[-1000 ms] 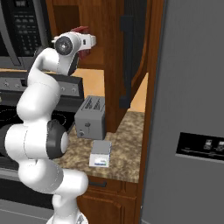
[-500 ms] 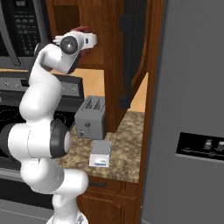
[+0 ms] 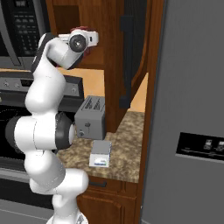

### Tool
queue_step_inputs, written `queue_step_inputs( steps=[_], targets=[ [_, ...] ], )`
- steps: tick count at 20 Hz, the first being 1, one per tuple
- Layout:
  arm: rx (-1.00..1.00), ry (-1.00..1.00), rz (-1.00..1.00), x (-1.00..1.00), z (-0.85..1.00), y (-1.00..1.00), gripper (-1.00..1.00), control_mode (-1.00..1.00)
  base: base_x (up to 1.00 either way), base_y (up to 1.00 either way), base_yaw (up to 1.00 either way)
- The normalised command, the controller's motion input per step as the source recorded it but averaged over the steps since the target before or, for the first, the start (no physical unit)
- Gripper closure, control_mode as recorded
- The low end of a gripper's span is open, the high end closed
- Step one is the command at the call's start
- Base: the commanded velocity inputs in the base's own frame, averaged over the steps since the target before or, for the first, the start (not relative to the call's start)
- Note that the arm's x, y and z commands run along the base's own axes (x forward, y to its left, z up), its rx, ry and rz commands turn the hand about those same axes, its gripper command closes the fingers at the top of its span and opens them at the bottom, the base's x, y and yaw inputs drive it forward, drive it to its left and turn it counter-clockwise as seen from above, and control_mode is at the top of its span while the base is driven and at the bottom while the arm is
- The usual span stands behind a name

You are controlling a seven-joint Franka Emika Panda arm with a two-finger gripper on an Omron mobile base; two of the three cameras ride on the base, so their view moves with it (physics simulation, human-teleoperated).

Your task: Pick the cereal and place it on the digital scale for weighing, and close the cabinet.

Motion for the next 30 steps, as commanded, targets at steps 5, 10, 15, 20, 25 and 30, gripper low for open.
queue_step_inputs(
  steps=[5, 10, 15, 20, 25, 30],
  targets=[
    [0.00, 0.00, 0.00, 0.09, -0.06, 0.00, -1.00, -1.00, 0.00, 0.00, 0.00],
    [0.00, 0.00, 0.00, -0.02, -0.04, 0.00, -1.00, -1.00, 0.00, 0.00, 0.00],
    [0.01, 0.00, 0.00, 0.20, -0.12, -0.39, -1.00, -1.00, 0.00, 0.00, 0.00],
    [0.07, 0.00, 0.03, 0.20, -0.12, -0.79, -1.00, -1.00, 0.00, 0.00, 0.00],
    [0.01, -0.02, 0.03, -0.29, -0.12, 0.22, -1.00, -1.00, 0.00, 0.00, 0.00],
    [0.00, 0.00, 0.00, -0.07, -0.18, 0.64, -1.00, -1.00, 0.00, 0.00, 0.00]
  ],
)
